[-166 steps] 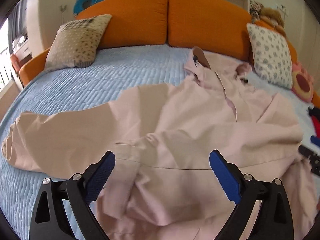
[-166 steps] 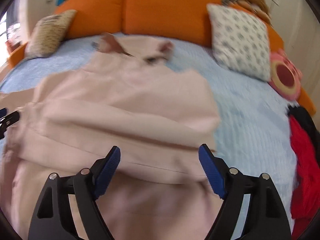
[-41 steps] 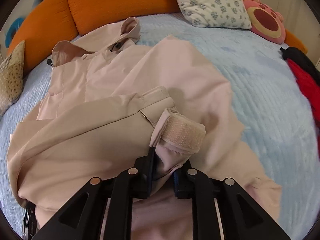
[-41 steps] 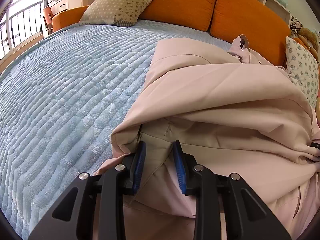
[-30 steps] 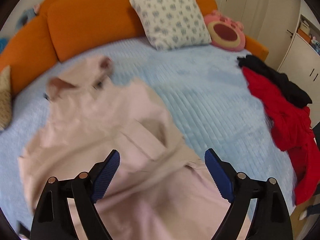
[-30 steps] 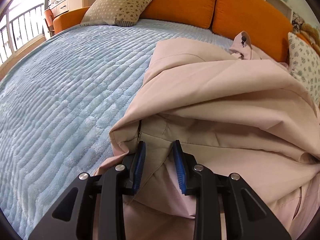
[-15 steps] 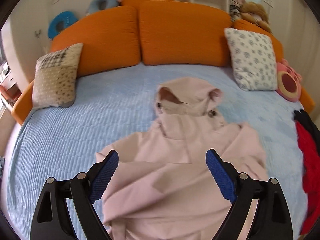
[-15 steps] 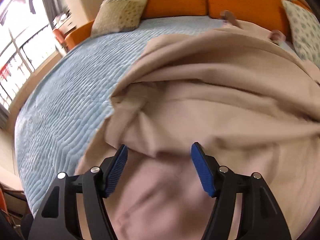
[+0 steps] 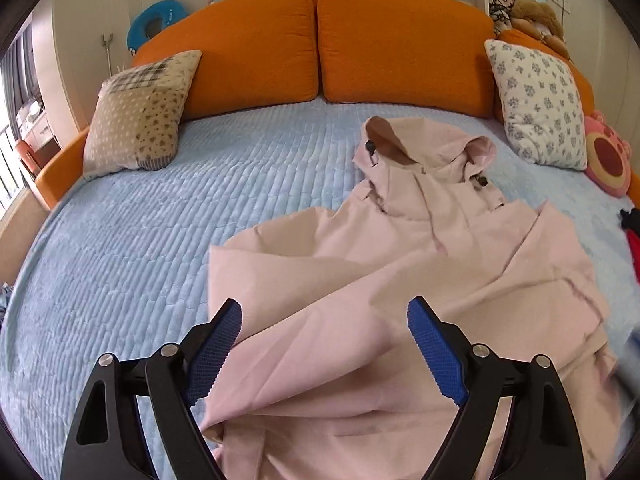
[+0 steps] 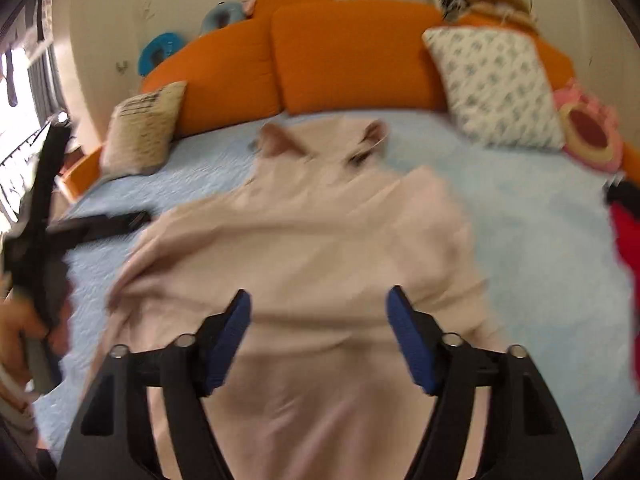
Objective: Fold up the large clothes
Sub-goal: 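Open the left gripper and withdraw both tools above the jacket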
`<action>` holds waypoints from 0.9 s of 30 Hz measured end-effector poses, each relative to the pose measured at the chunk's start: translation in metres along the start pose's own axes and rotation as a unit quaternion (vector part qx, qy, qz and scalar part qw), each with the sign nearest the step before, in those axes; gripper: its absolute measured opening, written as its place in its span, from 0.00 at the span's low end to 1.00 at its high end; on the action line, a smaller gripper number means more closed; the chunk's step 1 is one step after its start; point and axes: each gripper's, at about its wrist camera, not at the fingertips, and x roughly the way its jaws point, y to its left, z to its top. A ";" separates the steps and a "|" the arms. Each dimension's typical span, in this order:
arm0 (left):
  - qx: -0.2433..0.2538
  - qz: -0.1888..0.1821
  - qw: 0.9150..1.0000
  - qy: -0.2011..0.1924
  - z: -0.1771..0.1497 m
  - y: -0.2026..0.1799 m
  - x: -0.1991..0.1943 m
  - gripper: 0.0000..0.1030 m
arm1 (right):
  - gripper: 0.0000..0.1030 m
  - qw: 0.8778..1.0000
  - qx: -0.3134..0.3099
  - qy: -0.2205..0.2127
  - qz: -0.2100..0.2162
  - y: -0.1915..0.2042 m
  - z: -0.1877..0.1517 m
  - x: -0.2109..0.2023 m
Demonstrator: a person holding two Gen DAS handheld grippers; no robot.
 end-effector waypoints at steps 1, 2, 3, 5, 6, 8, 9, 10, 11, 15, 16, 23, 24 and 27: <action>0.005 0.007 1.000 -0.002 -0.003 0.003 0.001 0.84 | 0.77 1.000 -0.001 0.000 -0.004 -0.010 0.006 0.002; 0.006 0.009 1.000 -0.002 -0.004 0.006 0.001 0.84 | 0.77 1.000 -0.003 0.003 -0.015 -0.025 0.012 0.005; 0.005 0.011 1.000 0.000 -0.006 0.010 0.003 0.84 | 0.77 1.000 -0.006 0.008 -0.028 -0.038 0.018 0.010; -0.009 0.010 1.000 0.009 -0.010 0.022 0.010 0.84 | 0.77 0.998 -0.010 0.031 -0.047 -0.063 0.023 0.024; -0.016 0.012 1.000 0.013 -0.012 0.026 0.014 0.84 | 0.78 0.998 -0.003 0.048 -0.043 -0.075 0.027 0.035; -0.026 0.006 0.999 0.027 -0.015 0.031 0.023 0.84 | 0.76 0.997 0.009 0.070 -0.030 -0.088 0.027 0.053; -0.028 0.003 0.999 0.032 -0.018 0.031 0.026 0.84 | 0.76 0.997 0.011 0.079 -0.023 -0.089 0.027 0.061; -0.025 0.003 0.999 0.033 -0.019 0.030 0.027 0.84 | 0.76 0.996 0.010 0.092 -0.016 -0.088 0.026 0.071; -0.020 0.005 0.999 0.033 -0.021 0.028 0.028 0.84 | 0.75 0.995 0.006 0.102 -0.015 -0.086 0.025 0.078; -0.013 0.001 0.999 0.033 -0.023 0.023 0.030 0.84 | 0.36 0.991 0.013 0.134 -0.001 -0.078 0.012 0.100; -0.014 -0.002 0.999 0.034 -0.023 0.022 0.031 0.84 | 0.30 0.991 0.012 0.136 0.003 -0.074 0.011 0.100; -0.017 -0.006 1.000 0.009 -0.016 0.018 0.016 0.84 | 0.28 0.997 -0.012 0.064 -0.044 -0.075 0.027 0.064; -0.018 -0.007 1.000 0.005 -0.015 0.018 0.015 0.84 | 0.28 0.997 -0.011 0.056 -0.053 -0.080 0.031 0.058; -0.019 -0.003 1.000 0.012 -0.014 0.016 0.022 0.85 | 0.28 0.995 -0.011 0.055 -0.082 -0.092 0.033 0.057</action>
